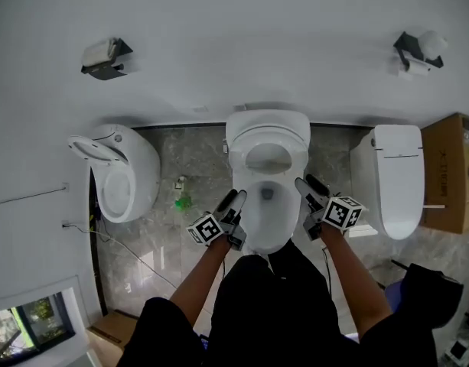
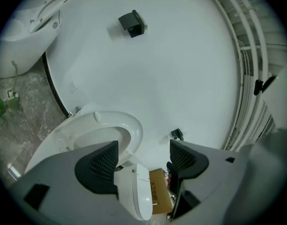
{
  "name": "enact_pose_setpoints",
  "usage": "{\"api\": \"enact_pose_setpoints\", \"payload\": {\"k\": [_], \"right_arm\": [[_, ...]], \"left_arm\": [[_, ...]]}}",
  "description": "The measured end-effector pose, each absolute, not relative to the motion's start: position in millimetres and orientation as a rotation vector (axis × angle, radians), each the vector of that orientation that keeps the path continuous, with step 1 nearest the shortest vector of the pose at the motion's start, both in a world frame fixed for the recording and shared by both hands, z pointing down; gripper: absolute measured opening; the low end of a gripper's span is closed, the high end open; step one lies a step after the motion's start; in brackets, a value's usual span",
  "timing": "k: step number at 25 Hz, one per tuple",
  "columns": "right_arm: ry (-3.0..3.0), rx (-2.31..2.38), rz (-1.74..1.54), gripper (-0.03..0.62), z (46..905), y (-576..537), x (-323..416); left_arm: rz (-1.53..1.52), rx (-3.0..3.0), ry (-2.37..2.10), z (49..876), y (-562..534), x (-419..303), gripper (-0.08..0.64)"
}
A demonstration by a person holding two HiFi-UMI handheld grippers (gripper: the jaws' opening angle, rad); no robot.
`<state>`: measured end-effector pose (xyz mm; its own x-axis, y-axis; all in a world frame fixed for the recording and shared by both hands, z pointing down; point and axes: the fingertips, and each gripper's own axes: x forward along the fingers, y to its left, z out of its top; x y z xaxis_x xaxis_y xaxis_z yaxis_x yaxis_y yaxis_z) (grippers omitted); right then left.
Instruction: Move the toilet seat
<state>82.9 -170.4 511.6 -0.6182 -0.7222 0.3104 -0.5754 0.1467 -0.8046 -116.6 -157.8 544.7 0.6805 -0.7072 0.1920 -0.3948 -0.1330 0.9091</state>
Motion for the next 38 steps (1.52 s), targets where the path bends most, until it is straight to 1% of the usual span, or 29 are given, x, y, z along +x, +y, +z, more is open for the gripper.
{"api": "enact_pose_setpoints", "payload": {"k": [7,13,16,18,20,22,24,26,29,31,34,38], "right_arm": [[2.566,-1.242,-1.156,0.281,426,-79,35],[2.779,-1.173,-0.907,0.281,389,13,-13],[2.795,-1.13,-0.866,0.281,377,57,-30],[2.759,-1.144,-0.869,0.281,369,82,-30],[2.72,-1.184,-0.867,0.281,363,100,-23],[2.694,-1.21,-0.872,0.281,361,116,-15],[2.706,-1.2,-0.861,0.28,359,134,-12],[2.743,-1.173,-0.826,0.281,357,150,-8],[2.782,-1.134,-0.77,0.281,355,169,7],[2.812,-1.115,-0.715,0.281,351,185,22],[2.819,-1.069,-0.681,0.281,344,221,43],[2.877,-1.051,-0.652,0.28,349,280,77]], "left_arm": [[-0.238,2.036,-0.939,477,-76,-136,0.345],[-0.201,2.301,-0.829,420,-1,-119,0.345],[-0.172,2.383,-0.788,405,39,-109,0.345],[-0.212,2.368,-0.758,397,64,-106,0.34],[-0.291,2.326,-0.74,391,82,-108,0.288],[-0.307,2.347,-0.768,386,99,-111,0.25],[-0.295,2.39,-0.816,381,118,-116,0.167],[-0.301,2.415,-0.852,373,138,-119,0.118],[-0.303,2.416,-0.932,364,167,-119,0.083],[-0.225,2.431,-1.015,365,190,-111,0.031],[-0.143,2.462,-1.097,366,233,-89,0.02],[-0.187,2.347,-1.239,377,283,-64,0.018]]}}
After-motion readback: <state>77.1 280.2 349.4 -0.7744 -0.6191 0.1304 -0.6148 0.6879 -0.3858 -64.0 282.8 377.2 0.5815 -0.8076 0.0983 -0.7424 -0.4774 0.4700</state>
